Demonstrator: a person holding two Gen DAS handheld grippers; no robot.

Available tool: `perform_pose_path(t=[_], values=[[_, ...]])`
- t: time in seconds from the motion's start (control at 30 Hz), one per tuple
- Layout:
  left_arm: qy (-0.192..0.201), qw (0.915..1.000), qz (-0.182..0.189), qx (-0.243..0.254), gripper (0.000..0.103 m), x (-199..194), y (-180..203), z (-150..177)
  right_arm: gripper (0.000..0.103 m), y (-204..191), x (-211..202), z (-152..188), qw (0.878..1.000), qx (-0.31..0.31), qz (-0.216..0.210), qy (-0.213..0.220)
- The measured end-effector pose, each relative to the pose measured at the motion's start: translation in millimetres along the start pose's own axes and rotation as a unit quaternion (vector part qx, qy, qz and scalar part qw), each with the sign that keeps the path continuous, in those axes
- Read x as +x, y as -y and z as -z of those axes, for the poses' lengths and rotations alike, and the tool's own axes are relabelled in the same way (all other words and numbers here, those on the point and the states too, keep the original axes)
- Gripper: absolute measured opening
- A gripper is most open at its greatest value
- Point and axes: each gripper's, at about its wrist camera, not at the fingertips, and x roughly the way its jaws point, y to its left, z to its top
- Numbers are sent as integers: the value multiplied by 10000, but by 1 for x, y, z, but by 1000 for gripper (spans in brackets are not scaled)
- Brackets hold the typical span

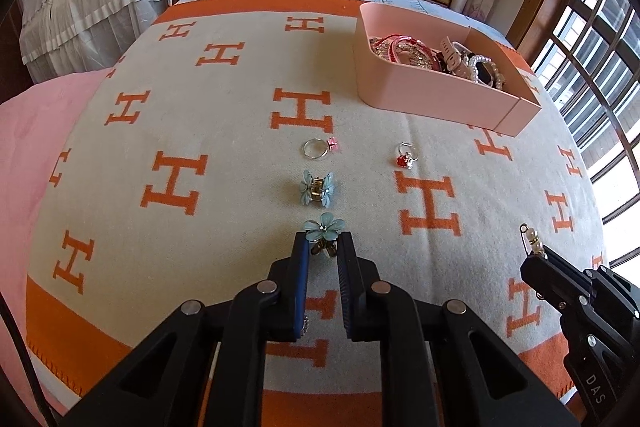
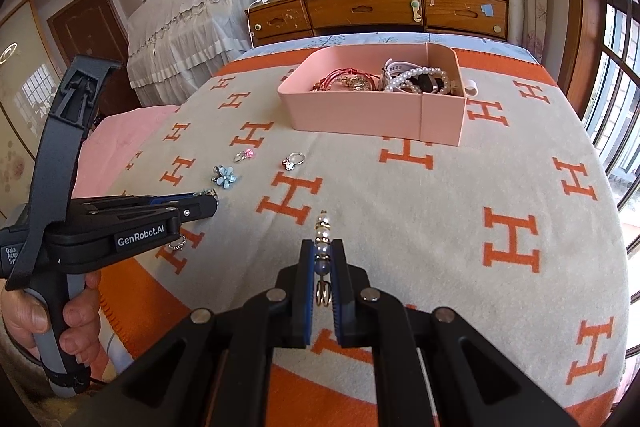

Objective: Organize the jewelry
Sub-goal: 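Grasp the blue flower brooch with the left tool while the right tool holds the pin, then carry the pin and flower brooch into the pink box and open both tools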

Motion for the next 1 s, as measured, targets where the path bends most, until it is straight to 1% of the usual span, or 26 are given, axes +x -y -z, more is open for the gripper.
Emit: perform_pose_path(t=[0.2,0.33,0.53,0.63,0.77,0.87,0.9,1.0], values=[[317,9993,116,162,12,-22,11,-3,7,2,-6,-1,10000,19,-10,87],[531,9979,223,313,12,-36,21,-11,7,6,-12,-8,9998,79,-51,200],[876,9944,337,490,12,-54,38,-29,7,23,-25,-37,9979,331,-162,531],[1013,9926,367,567,12,-56,46,-44,7,36,-29,-56,9962,469,-126,729],[1216,9894,434,660,12,-55,56,-66,7,63,-25,-82,9920,909,-289,831],[1310,9874,628,632,12,-48,61,-85,7,87,-14,-98,9844,1433,-605,816],[1324,9863,744,639,12,-45,63,-91,7,94,-9,-102,9814,1596,-701,799],[1348,9840,974,644,12,-31,70,-105,7,110,6,-111,9729,1987,-888,779]])
